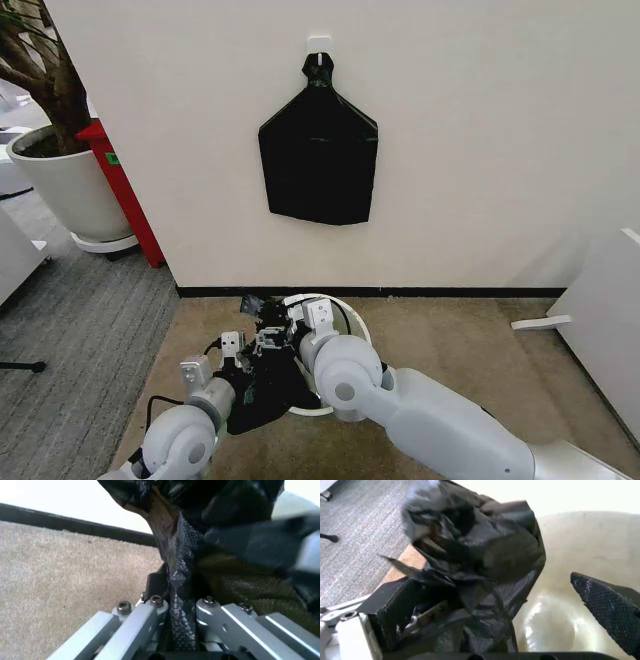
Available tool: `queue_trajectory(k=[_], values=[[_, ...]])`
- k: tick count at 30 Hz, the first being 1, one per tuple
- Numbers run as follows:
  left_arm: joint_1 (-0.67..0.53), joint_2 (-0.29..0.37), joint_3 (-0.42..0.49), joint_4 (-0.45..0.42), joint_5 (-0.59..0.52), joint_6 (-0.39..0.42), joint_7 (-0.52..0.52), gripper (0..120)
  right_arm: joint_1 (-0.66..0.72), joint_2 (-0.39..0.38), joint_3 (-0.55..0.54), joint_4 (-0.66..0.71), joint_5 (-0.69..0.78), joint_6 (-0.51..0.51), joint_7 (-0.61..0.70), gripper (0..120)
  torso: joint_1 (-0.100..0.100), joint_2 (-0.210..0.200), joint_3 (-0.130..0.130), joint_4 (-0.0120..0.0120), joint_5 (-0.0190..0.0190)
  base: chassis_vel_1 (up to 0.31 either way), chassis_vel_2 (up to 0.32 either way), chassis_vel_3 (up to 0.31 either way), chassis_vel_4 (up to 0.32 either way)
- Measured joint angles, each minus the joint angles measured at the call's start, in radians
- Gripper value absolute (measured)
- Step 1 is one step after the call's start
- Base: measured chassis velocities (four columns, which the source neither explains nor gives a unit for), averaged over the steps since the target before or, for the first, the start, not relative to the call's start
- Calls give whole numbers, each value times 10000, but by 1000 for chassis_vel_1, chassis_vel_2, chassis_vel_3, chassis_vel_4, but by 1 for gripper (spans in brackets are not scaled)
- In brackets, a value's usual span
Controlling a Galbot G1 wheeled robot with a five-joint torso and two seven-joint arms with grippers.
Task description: Place the garbage bag over the trash bin.
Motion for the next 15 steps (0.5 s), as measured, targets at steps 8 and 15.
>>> queue_trajectory(k=[8,15], values=[[194,2,-44,-241,1,-41,12,4,-149,-270,100,-257,-365,62,-337,100,0,0,0,0,-1,0,0,0,0],[245,-38,-76,-248,47,-89,12,4,-257,-465,245,-265,-520,85,-463,100,0,0,0,0,0,0,0,0,0]])
